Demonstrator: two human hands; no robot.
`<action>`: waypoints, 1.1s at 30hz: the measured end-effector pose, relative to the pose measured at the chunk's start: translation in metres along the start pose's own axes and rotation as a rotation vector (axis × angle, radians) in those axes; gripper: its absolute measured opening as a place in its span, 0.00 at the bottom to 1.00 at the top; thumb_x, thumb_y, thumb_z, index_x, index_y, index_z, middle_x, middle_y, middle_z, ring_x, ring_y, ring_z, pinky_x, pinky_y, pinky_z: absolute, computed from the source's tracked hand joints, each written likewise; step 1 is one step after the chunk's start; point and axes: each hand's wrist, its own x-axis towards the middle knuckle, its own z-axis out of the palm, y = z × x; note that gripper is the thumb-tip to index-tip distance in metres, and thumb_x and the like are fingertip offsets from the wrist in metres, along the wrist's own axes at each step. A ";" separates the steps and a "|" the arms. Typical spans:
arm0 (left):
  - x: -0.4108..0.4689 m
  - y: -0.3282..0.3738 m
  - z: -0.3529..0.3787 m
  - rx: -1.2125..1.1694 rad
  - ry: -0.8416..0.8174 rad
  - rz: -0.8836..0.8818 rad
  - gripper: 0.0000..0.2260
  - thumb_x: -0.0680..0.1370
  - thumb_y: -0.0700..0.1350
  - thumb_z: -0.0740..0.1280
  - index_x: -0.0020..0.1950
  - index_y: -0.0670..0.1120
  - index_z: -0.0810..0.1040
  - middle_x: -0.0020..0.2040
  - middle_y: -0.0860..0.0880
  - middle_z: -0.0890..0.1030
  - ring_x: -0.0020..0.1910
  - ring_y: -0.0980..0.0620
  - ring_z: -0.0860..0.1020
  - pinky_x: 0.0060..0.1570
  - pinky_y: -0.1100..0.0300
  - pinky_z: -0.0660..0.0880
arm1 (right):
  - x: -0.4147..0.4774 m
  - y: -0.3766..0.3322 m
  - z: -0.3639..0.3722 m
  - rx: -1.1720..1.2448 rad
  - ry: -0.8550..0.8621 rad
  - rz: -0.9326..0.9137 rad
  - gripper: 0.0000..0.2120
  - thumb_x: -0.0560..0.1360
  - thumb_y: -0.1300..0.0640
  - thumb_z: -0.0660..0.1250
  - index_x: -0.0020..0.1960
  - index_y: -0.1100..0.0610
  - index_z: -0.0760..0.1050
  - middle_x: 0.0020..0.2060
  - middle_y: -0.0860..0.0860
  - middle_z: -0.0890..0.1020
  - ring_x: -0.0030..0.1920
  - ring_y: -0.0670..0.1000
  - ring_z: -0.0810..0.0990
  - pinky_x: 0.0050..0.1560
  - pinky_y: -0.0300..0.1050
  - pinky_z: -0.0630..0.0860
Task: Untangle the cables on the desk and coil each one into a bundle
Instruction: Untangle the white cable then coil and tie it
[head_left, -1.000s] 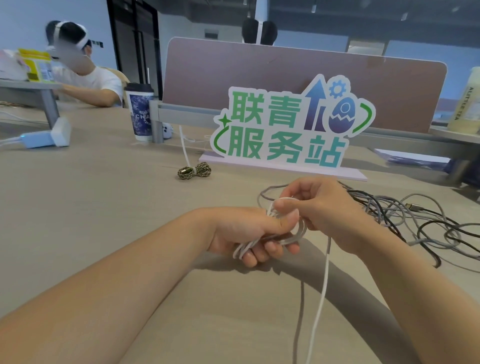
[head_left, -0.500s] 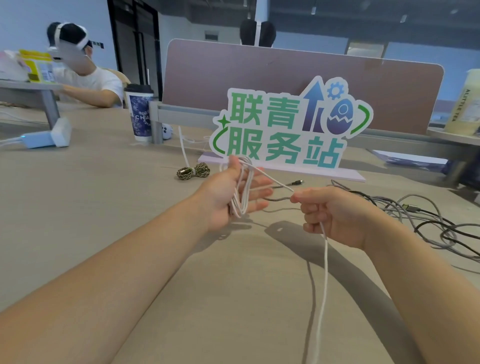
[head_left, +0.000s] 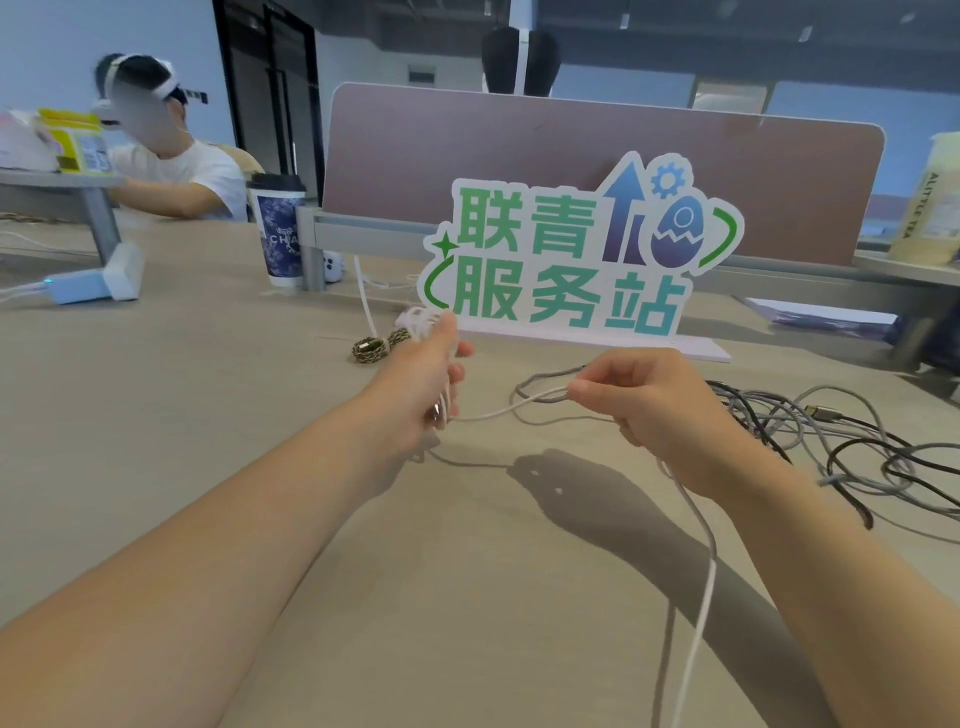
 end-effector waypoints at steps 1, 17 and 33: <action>-0.005 -0.004 0.004 0.143 -0.028 0.032 0.22 0.77 0.64 0.57 0.49 0.46 0.77 0.37 0.50 0.71 0.32 0.53 0.68 0.34 0.58 0.67 | -0.002 -0.002 0.003 -0.002 -0.004 -0.057 0.05 0.72 0.58 0.71 0.37 0.57 0.81 0.26 0.51 0.73 0.22 0.41 0.63 0.24 0.32 0.60; -0.021 -0.003 0.017 -0.008 -0.299 -0.001 0.24 0.81 0.57 0.53 0.51 0.39 0.79 0.36 0.44 0.82 0.29 0.51 0.78 0.33 0.58 0.78 | 0.001 0.003 0.000 0.084 -0.039 0.254 0.15 0.77 0.50 0.65 0.40 0.62 0.77 0.23 0.47 0.64 0.22 0.46 0.60 0.20 0.37 0.60; 0.002 0.004 -0.004 -0.337 -0.062 -0.103 0.19 0.80 0.59 0.57 0.47 0.43 0.73 0.29 0.51 0.68 0.23 0.56 0.64 0.21 0.65 0.64 | -0.003 -0.003 -0.001 -0.110 0.015 -0.041 0.07 0.73 0.58 0.70 0.36 0.55 0.78 0.26 0.50 0.73 0.25 0.45 0.65 0.26 0.35 0.62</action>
